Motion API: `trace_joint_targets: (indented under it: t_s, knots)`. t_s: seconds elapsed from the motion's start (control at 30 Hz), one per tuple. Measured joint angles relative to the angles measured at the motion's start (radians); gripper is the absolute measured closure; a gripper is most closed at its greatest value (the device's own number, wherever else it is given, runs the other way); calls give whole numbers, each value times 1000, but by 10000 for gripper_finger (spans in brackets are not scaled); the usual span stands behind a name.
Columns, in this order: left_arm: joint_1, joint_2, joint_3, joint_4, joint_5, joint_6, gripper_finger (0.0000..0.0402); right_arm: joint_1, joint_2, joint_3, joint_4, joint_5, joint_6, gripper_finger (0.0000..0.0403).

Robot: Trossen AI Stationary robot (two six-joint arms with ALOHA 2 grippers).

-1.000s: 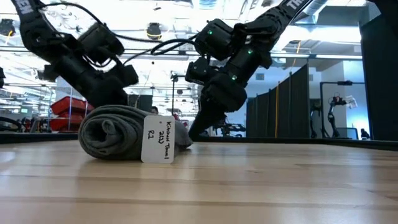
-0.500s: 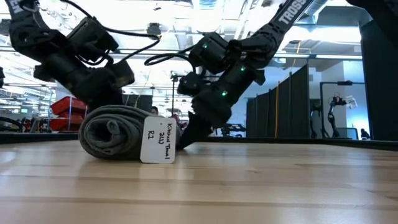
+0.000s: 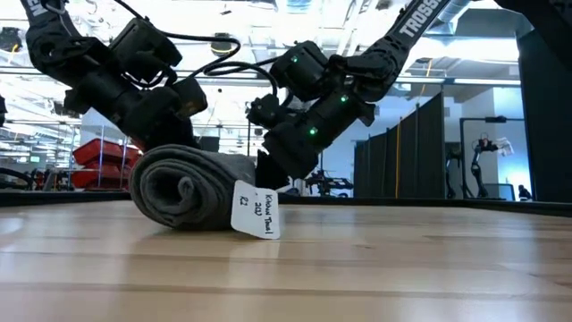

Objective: Roll towel
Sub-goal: Roll the gray towel

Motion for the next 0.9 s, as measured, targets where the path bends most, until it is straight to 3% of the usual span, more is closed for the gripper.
trace_joint_targets:
  t_s: [0.4,0.67,0.8,0.9]
  knots:
    - [0,-8,1,-27,0,0,283,-5,-32,3,-207,4,-11,237]
    - [-7,-132,1,-48,19,-5,283,43,-73,1,-343,68,10,237]
    - [-63,-245,1,-155,18,-61,283,110,-74,1,-359,76,58,237]
    - [-163,-283,1,-216,-37,-141,283,165,-74,1,-359,70,109,237]
